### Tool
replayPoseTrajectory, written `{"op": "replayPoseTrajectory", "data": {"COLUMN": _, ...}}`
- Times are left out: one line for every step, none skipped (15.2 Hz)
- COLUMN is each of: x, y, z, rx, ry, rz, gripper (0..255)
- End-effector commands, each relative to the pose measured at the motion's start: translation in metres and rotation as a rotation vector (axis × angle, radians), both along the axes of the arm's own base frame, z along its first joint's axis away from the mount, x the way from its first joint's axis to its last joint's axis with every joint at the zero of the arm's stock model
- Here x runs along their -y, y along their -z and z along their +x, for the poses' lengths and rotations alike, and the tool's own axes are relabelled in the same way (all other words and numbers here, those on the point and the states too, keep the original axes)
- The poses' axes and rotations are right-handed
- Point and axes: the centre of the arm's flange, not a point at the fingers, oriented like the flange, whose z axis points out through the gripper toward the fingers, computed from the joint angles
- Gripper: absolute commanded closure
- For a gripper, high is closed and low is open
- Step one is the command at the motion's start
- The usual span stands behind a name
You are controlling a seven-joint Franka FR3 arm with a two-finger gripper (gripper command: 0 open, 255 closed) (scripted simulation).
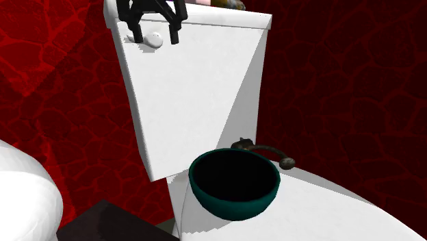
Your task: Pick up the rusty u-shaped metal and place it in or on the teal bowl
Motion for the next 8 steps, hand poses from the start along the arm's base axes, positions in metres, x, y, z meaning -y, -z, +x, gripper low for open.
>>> {"op": "replayPoseTrajectory", "data": {"x": 0.0, "y": 0.0, "z": 0.0, "rx": 0.0, "ry": 0.0, "rz": 0.0, "gripper": 0}}
{"op": "replayPoseTrajectory", "data": {"x": 0.005, "y": 0.01, "z": 0.006, "rx": -0.003, "ry": 0.003, "rz": 0.0, "gripper": 0}}
{"op": "replayPoseTrajectory", "data": {"x": 0.01, "y": 0.021, "z": 0.013, "rx": -0.006, "ry": 0.005, "rz": -0.001, "gripper": 0}}
{"op": "replayPoseTrajectory", "data": {"x": 0.015, "y": 0.031, "z": 0.019, "rx": -0.009, "ry": 0.008, "rz": -0.001, "gripper": 0}}
{"op": "replayPoseTrajectory", "data": {"x": 0.02, "y": 0.042, "z": 0.026, "rx": -0.012, "ry": 0.011, "rz": -0.001, "gripper": 0}}
{"op": "replayPoseTrajectory", "data": {"x": 0.025, "y": 0.052, "z": 0.032, "rx": -0.015, "ry": 0.014, "rz": -0.002, "gripper": 0}}
{"op": "replayPoseTrajectory", "data": {"x": 0.031, "y": 0.063, "z": 0.038, "rx": -0.018, "ry": 0.016, "rz": -0.002, "gripper": 0}}
{"op": "replayPoseTrajectory", "data": {"x": 0.036, "y": 0.073, "z": 0.045, "rx": -0.021, "ry": 0.019, "rz": -0.003, "gripper": 0}}
